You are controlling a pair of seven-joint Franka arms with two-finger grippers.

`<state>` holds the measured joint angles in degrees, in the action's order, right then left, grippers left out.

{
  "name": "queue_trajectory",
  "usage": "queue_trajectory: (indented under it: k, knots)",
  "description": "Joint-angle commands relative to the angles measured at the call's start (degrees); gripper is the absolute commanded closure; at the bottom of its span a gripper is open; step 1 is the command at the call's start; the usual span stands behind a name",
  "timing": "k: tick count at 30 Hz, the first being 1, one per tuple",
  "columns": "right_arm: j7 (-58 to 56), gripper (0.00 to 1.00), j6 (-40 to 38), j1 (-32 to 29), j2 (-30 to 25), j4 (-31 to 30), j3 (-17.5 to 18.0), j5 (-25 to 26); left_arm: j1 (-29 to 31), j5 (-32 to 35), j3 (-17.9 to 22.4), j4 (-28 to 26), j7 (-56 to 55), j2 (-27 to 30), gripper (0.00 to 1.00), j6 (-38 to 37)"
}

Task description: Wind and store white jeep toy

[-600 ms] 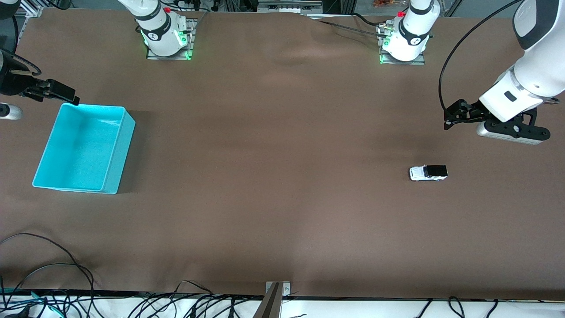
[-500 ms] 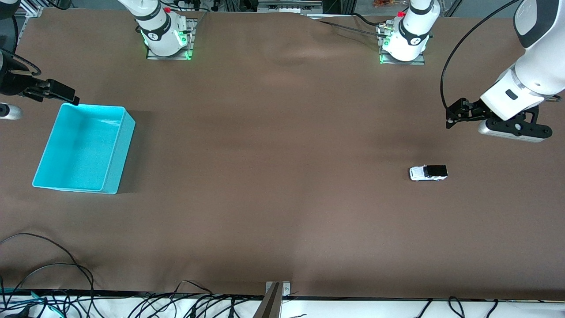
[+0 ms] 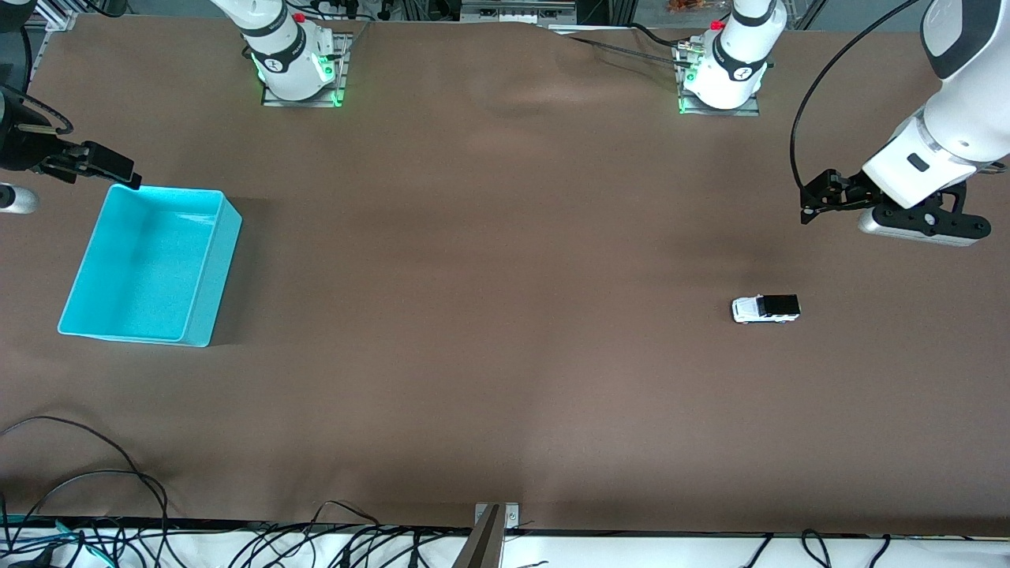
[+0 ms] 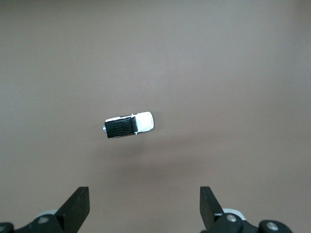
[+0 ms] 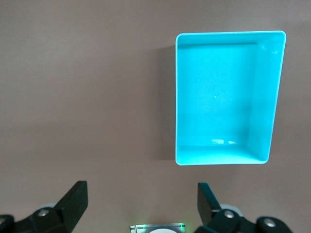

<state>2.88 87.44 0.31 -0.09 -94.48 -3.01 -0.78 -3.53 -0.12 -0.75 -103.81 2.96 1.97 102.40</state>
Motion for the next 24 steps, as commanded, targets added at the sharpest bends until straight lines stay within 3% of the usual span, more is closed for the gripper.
queue_trajectory:
  k: [1, 24]
  knots:
    - [-0.51, 0.0, -0.07, 0.05, -0.71, 0.18, 0.2, 0.69, -0.6, 1.35, 0.4, -1.39, -2.08, 2.07, 0.0, -0.36]
    - [-0.51, 0.0, 0.02, 0.05, -0.62, 0.7, 0.29, 0.61, 0.01, 1.18, 0.05, 0.98, -2.17, 0.32, 0.0, -2.3]
